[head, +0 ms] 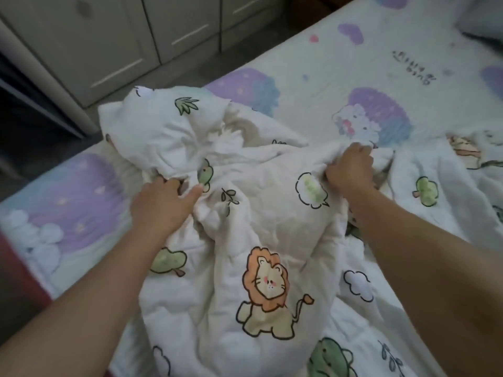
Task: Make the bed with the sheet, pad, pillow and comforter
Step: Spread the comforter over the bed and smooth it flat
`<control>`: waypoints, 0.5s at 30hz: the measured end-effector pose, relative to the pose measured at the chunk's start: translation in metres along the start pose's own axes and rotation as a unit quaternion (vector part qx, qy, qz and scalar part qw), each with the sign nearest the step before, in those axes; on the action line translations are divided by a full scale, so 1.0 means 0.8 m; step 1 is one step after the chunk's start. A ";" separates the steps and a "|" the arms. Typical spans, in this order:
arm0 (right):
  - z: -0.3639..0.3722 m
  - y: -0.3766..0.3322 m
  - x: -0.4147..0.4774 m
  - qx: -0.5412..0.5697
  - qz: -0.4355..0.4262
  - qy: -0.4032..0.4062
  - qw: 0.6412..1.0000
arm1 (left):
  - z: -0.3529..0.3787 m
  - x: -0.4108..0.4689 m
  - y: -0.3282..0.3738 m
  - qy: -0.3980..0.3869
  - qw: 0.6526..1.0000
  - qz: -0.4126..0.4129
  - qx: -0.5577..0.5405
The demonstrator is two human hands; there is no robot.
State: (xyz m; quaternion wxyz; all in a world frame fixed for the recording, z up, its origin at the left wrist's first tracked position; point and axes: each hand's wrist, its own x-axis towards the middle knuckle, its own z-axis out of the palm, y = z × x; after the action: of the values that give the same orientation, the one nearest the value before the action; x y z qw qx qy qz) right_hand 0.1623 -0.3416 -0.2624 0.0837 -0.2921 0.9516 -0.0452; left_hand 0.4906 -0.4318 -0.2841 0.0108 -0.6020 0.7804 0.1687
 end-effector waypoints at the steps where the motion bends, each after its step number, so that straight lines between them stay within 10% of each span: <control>1: -0.003 -0.008 0.003 -0.013 -0.020 0.042 0.999 | -0.004 0.008 0.004 0.044 0.999 -0.003 -0.005; 6: 0.008 -0.033 0.029 -0.165 -0.143 -0.012 0.976 | -0.018 0.039 0.016 0.165 0.985 0.043 -0.015; 15: -0.011 -0.006 -0.010 -0.001 -0.272 -0.071 0.960 | -0.026 0.023 -0.023 -0.020 0.970 0.118 0.211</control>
State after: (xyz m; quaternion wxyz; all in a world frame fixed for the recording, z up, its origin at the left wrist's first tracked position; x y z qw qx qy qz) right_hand 0.1700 -0.3404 -0.2521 0.1350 -0.5427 0.8278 -0.0446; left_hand 0.5066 -0.4590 -0.2729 0.1336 -0.4859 0.8637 0.0121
